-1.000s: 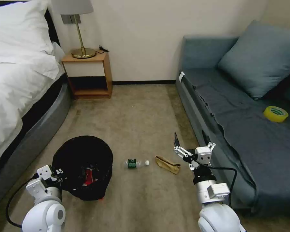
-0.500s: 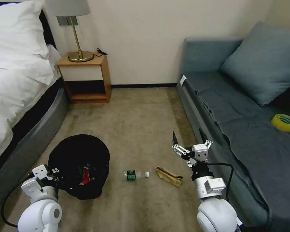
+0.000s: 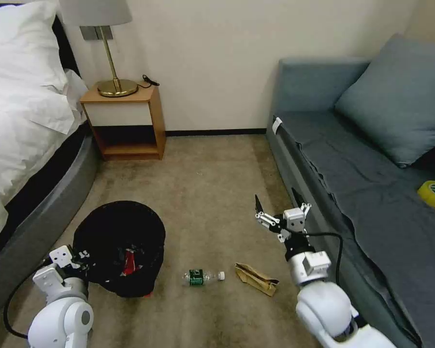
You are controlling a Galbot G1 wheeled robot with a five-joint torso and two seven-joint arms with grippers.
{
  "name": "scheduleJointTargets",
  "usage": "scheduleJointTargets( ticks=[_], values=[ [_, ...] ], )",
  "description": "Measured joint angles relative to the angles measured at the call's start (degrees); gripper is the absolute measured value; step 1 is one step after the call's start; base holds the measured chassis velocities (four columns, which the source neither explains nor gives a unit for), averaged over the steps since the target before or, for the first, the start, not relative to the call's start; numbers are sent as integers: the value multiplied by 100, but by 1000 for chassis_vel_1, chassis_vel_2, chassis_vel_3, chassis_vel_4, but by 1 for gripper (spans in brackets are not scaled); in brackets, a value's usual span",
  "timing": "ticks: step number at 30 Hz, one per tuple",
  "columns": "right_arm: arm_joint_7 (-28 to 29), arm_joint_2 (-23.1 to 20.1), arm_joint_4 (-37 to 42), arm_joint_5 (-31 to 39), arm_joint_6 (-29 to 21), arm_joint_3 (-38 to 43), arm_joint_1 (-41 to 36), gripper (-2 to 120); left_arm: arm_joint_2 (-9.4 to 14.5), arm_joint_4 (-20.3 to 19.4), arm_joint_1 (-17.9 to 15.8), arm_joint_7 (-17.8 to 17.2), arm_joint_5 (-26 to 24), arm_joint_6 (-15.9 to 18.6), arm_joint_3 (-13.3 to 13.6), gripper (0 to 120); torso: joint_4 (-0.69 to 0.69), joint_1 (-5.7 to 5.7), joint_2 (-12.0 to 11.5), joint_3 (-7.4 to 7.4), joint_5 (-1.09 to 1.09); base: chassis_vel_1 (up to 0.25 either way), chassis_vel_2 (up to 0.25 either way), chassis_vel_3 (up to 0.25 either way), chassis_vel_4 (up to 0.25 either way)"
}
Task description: Pick up the trash bin, then pick up the garbage on the floor and place it into the trash bin.
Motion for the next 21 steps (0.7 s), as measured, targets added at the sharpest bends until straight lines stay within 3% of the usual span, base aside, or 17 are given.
scheduleJointTargets(
  ticks=[6,10,11,15,17,20,21],
  values=[
    [-381,-533,-671,950,-593,-622,800,100,-22,23,-2,8,0,-29,36,2,-1,0,0,1,1,0,0,0,0],
    [-607,-774,-1157,2012,-1545,-1287,1522,100,-64,89,-15,12,14,-87,81,2,0,0,0,1,1,0,0,0,0],
    [-607,-774,-1157,2012,-1545,-1287,1522,100,-64,89,-15,12,14,-87,81,2,0,0,0,1,1,0,0,0,0],
    [-590,-791,-1284,3591,-3142,-1488,1953,100,-77,112,-9,16,26,-123,84,2,-1,0,0,1,0,0,0,0,0],
    [-812,-779,-1377,3616,-3400,-1487,2052,100,-77,112,-6,17,26,-127,78,2,-1,0,0,0,0,0,0,0,0],
    [-2216,-779,-1883,2756,-3784,-1502,2392,100,-71,112,11,19,29,-131,57,2,0,0,0,1,1,0,0,0,0],
    [-2216,-779,-1883,2756,-3784,-1502,2392,100,-71,112,11,19,29,-131,57,2,0,0,0,1,1,0,0,0,0]
  ],
)
